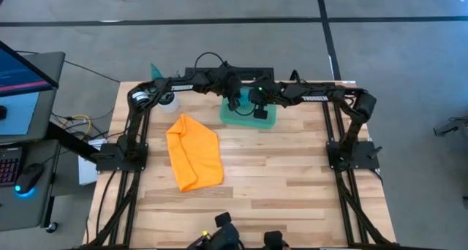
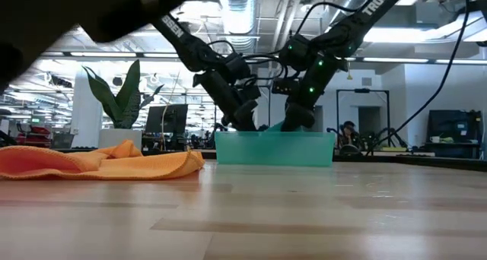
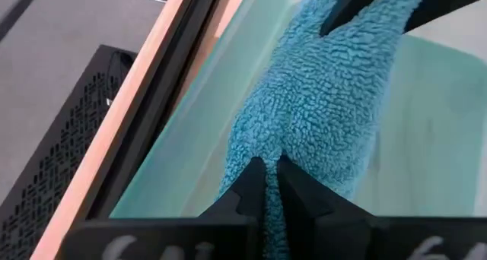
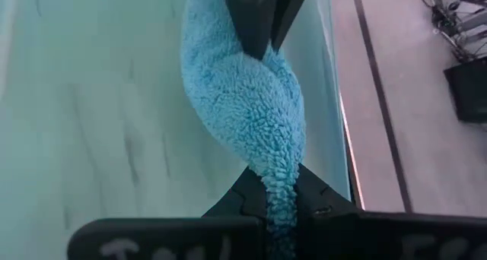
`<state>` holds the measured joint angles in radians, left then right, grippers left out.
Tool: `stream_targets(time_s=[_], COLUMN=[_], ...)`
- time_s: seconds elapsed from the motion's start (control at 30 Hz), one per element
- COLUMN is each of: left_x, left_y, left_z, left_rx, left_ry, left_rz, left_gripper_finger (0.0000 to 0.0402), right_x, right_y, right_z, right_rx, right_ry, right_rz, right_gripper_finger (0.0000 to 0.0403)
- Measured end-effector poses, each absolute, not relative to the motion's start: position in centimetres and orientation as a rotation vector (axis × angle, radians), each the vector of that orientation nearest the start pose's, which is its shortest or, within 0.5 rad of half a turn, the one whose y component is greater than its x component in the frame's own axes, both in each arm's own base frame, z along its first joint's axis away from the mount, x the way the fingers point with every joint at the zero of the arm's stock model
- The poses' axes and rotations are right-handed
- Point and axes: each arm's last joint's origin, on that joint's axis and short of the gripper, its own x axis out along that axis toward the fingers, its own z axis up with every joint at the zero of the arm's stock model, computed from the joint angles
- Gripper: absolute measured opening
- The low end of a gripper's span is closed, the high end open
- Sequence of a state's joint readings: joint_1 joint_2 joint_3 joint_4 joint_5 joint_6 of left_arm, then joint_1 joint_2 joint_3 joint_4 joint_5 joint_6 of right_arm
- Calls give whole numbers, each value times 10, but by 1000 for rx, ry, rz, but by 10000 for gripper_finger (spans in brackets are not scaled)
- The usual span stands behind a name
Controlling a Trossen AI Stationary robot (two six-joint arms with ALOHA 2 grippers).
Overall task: Roll microfiber towels into tight, uniform cylinder then place into a basket
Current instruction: Put the rolled blue microfiber towel into the green bin
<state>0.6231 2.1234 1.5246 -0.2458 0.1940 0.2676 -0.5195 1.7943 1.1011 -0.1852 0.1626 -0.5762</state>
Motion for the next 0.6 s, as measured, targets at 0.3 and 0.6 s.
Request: stream_targets(time_s=[0.3,0.6], left_x=[378,378], left_y=[268,267], left_z=[166,166], left_rx=[-96,-113], left_ry=[838,840], left_rz=[306,323], left_gripper_finger=[7,30], right_x=[309,309], right_y=[-194,-193], right_z=[169,169], right_rx=[-310,-311], right_ry=[1074,1076], right_rz=[-363,-365], right_gripper_finger=[31,38])
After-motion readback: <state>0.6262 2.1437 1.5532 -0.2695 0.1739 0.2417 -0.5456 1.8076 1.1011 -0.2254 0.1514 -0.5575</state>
